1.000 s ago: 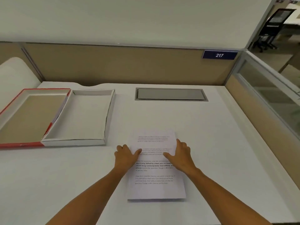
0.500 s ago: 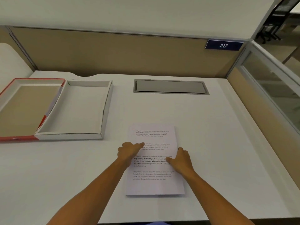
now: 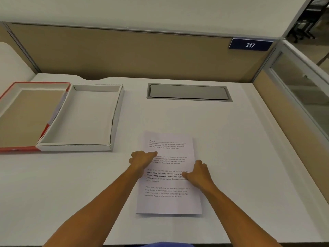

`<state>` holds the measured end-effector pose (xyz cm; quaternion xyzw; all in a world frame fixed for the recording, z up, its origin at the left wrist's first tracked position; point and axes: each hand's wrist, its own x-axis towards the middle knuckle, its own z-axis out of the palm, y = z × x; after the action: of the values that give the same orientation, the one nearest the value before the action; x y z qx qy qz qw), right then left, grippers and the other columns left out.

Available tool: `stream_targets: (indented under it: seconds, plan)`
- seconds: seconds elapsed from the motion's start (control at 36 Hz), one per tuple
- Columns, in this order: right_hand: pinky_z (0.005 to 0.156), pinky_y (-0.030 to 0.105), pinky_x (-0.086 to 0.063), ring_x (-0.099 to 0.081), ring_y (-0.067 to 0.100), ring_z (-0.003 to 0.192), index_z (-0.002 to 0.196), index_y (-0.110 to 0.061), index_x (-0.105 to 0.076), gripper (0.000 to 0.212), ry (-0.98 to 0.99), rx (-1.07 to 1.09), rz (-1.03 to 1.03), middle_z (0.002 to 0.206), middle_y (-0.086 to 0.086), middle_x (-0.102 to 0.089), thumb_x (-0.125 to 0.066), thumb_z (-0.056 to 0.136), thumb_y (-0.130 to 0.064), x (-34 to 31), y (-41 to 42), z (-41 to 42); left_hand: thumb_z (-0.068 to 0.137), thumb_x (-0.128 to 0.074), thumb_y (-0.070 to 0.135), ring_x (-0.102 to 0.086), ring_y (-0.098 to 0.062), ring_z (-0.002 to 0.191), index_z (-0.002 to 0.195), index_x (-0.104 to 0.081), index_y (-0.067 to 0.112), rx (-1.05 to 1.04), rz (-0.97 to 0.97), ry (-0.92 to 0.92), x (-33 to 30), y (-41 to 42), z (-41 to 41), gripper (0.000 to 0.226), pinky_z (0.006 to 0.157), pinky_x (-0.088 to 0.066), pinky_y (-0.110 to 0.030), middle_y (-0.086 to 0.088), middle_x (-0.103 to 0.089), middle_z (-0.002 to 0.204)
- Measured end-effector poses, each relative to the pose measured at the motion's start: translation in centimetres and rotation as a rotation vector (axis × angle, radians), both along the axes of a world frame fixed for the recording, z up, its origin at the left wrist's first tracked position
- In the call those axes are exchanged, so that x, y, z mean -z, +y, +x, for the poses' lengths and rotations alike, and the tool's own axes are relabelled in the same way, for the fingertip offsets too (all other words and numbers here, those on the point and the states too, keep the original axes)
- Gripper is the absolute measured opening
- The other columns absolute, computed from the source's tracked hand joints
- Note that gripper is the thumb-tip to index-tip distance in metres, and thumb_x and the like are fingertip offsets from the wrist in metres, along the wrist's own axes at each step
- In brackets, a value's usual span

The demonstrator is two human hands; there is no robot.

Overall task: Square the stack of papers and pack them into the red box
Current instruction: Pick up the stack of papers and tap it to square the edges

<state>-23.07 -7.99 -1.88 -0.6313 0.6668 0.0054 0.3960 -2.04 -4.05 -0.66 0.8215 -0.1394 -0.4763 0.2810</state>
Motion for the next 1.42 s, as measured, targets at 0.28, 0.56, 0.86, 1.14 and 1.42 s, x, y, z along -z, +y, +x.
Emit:
stream_targets:
  seconds: [0.28, 0.56, 0.86, 1.14, 1.42]
  plan:
    - [0.1, 0.044, -0.054, -0.058, 0.035, 0.123, 0.144, -0.002, -0.032, 0.087, -0.019, 0.005, 0.003, 0.138, 0.02, -0.051, -0.084, 0.081, -0.029, 0.1, -0.3, -0.1, 0.087, -0.073, 0.025, -0.067, -0.037, 0.105, 0.136, -0.048, 0.001, -0.055, -0.083, 0.268, -0.4, 0.1, 1.6, 0.06, 0.086, -0.058, -0.051, -0.02, -0.063, 0.127]
    - [0.099, 0.043, -0.054, -0.059, 0.034, 0.121, 0.141, -0.001, -0.035, 0.083, -0.029, 0.019, 0.021, 0.137, 0.02, -0.051, -0.084, 0.08, -0.03, 0.2, -0.5, -0.1, 0.075, -0.085, 0.01, -0.077, -0.029, 0.067, 0.102, -0.067, 0.001, -0.013, -0.246, 0.289, -0.6, 1.2, 1.5, 0.034, 0.051, -0.06, -0.034, -0.015, -0.079, 0.087]
    - [0.092, 0.035, -0.054, -0.059, 0.031, 0.12, 0.143, -0.005, -0.037, 0.088, -0.146, 0.063, 0.049, 0.14, 0.017, -0.052, -0.088, 0.075, -0.028, 0.5, -0.6, -0.9, 0.08, -0.08, 0.013, -0.077, -0.025, 0.073, 0.11, -0.055, 0.019, 0.091, -0.426, 0.189, -0.4, 2.2, 0.3, 0.04, 0.059, -0.063, -0.039, -0.006, -0.073, 0.106]
    - [0.083, 0.031, -0.057, -0.068, 0.017, 0.112, 0.143, -0.016, -0.049, 0.115, -0.795, 0.203, 0.107, 0.13, -0.001, -0.067, -0.08, 0.051, -0.079, -2.2, -2.1, -3.9, 0.072, -0.082, 0.039, -0.077, -0.019, 0.082, 0.112, -0.056, 0.042, 0.302, -0.665, 0.109, -4.7, 3.0, -0.6, 0.048, 0.064, -0.064, -0.037, 0.013, -0.074, 0.102]
    - [0.068, 0.039, -0.063, -0.078, 0.027, 0.089, 0.097, -0.025, -0.082, 0.018, -1.226, 0.39, -0.049, 0.104, 0.007, -0.08, -0.074, 0.081, -0.028, -6.4, -2.2, -3.6, 0.073, -0.08, 0.039, -0.075, -0.018, 0.09, 0.113, -0.056, 0.046, 0.387, -0.842, 0.044, -9.3, 3.0, -0.9, 0.047, 0.069, -0.064, -0.036, 0.019, -0.071, 0.103]
